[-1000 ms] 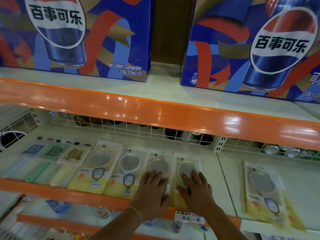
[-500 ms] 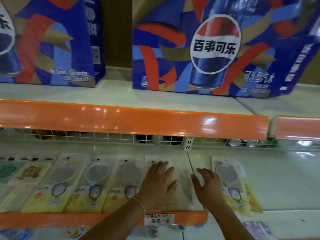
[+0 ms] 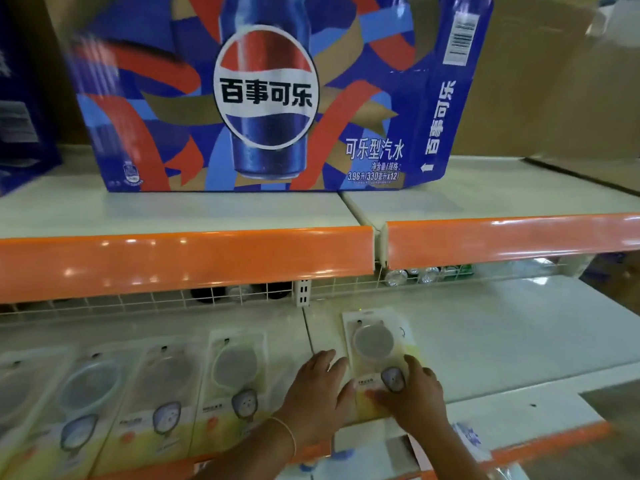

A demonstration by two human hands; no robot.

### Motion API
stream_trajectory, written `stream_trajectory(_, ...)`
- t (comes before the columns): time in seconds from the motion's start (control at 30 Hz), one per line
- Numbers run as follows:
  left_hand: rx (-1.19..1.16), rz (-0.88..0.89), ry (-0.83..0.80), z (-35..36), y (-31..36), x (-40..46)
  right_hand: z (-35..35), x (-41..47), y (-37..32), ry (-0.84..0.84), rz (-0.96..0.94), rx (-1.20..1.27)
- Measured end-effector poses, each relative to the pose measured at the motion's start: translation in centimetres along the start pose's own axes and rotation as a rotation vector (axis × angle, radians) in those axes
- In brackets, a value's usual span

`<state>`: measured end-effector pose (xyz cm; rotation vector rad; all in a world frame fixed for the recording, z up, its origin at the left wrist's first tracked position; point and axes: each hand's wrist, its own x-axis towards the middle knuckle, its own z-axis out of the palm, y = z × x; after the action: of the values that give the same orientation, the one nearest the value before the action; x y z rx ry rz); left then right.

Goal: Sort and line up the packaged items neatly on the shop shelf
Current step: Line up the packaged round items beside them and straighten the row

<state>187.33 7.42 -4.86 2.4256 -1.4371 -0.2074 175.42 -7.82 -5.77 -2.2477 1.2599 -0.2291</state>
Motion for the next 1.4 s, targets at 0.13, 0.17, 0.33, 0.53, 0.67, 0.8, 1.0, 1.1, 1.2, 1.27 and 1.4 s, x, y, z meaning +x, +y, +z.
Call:
stream_trajectory(0.13,-0.024,-0.044,-0.023,0.1,-0.4,-0.1,-1.2,0.6,-0.7,-0.069,0.022,0.092)
stream_trajectory(0.17,-0.050,-0.059,-0.033,0.0,-0.5,-0.2,-1.5,0.5,-0.9,-0.056,0.034,0.141)
stream_trajectory(0.33,-0.392,-0.168,0.052,-0.9,-0.8,-0.8,-2.4,0.5,-2.0,-0.253,0.196,0.959)
stream_trajectory(0.53,-1.541,-0.629,0.116,-2.4,-1.9,-0.5,-2.8,-2.2,-5.5,-0.457,0.022,1.179)
stream_trajectory(0.67,-1.854,-0.675,0.138,-4.9,-4.6,-2.1,-2.0,-4.7,-8.1,-0.563,-0.188,1.005)
stream_trajectory(0.8,-1.720,-0.824,0.237,-6.9,-7.4,-4.3,0.0,-6.4,-11.0,-0.598,-0.285,0.819)
stream_trajectory(1.0,-1.523,-0.933,0.292,-9.6,-12.5,-8.5,3.7,-8.6,-15.8,-0.754,-0.165,0.780)
stream_trajectory(1.1,-1.442,-0.895,0.316,-10.1,-14.5,-10.7,6.2,-9.6,-18.2,-0.707,-0.114,0.784)
stream_trajectory(1.2,-1.380,-0.828,0.297,-10.0,-16.3,-12.2,8.8,-10.8,-20.4,-0.595,-0.116,0.692)
stream_trajectory(1.27,-1.320,-0.849,0.329,-10.2,-17.2,-13.1,10.0,-11.7,-21.6,-0.515,-0.110,0.672)
stream_trajectory(1.4,-1.144,-0.823,0.333,-10.5,-19.1,-15.0,12.6,-13.2,-23.1,-0.463,-0.069,0.669)
